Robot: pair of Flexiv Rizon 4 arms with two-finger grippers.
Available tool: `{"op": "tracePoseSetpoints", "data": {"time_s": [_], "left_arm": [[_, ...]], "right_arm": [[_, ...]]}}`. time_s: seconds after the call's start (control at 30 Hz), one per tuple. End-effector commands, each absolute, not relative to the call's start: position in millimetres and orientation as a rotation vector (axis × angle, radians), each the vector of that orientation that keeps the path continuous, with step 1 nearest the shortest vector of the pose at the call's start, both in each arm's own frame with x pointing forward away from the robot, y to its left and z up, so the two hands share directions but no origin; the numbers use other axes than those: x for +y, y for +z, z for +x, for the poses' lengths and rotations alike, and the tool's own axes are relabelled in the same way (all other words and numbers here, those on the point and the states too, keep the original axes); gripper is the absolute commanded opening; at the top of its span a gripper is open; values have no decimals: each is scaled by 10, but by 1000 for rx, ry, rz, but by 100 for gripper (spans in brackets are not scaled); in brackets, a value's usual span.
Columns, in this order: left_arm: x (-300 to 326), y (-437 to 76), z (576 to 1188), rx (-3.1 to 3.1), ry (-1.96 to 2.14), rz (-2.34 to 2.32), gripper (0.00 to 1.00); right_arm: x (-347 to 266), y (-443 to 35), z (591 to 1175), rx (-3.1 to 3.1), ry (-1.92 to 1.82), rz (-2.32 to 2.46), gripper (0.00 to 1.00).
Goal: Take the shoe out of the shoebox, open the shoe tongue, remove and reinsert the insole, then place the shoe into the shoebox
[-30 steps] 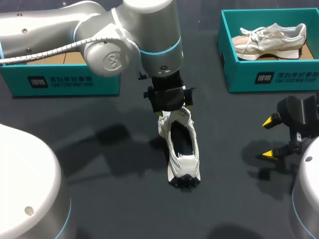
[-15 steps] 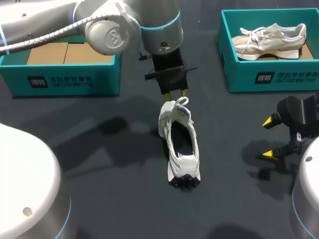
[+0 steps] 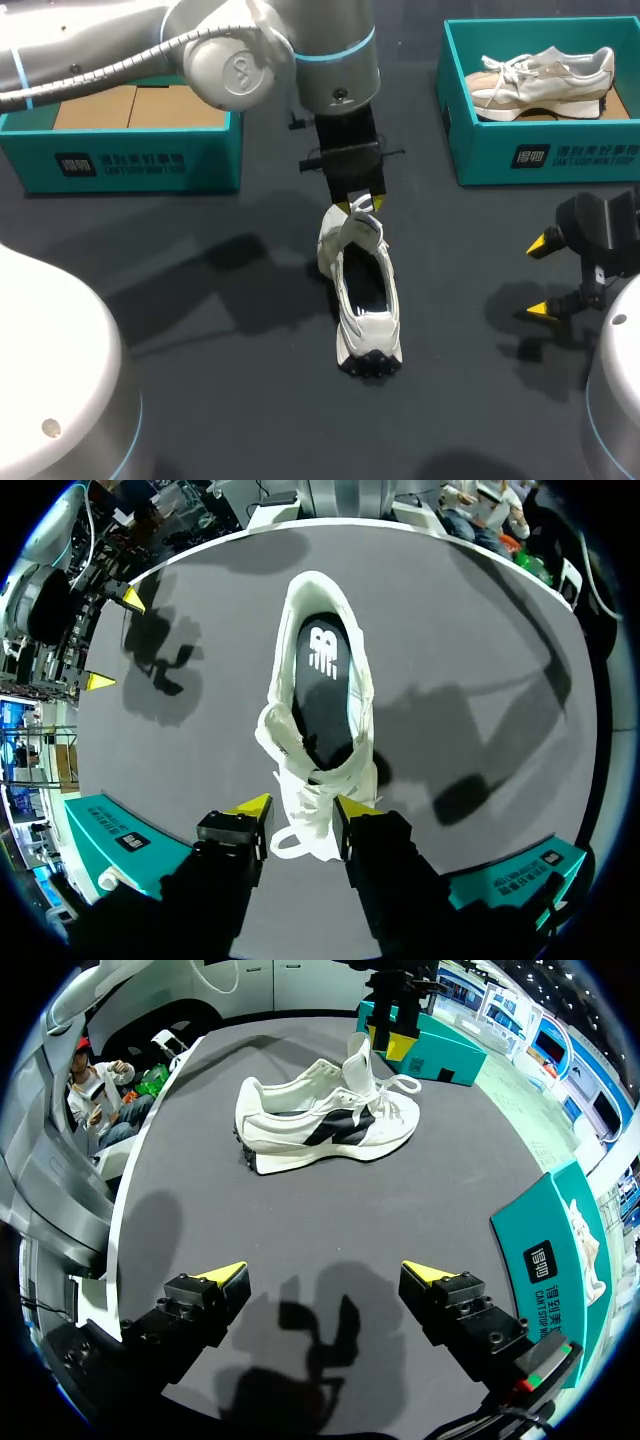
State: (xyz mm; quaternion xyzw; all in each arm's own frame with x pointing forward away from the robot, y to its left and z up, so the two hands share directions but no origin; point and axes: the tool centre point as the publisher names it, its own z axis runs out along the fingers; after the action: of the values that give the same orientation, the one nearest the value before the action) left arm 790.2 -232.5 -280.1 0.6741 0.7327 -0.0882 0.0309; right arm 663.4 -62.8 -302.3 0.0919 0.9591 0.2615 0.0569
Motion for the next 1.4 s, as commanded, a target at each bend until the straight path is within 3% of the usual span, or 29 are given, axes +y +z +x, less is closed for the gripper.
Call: {"op": "tracePoseSetpoints", "data": {"time_s": [0.03,0.63,1.07,1.4], "left_arm": [[-2277,-2847,7754,2251,-285,2072,36],[-2215,-2983,7421,2245,-314,2086,31],[-2390,-2717,7793,2238,-342,2001,29],[-2352,-2950,7365,2188,-386,2112,26]], "right_arm": [[-630,-3021,6614,2907,789,279,100],[-630,-3021,6614,2907,789,279,100],[-630,-3021,6614,2907,789,279,100],[-630,-3021,6614,2907,789,279,100]]}}
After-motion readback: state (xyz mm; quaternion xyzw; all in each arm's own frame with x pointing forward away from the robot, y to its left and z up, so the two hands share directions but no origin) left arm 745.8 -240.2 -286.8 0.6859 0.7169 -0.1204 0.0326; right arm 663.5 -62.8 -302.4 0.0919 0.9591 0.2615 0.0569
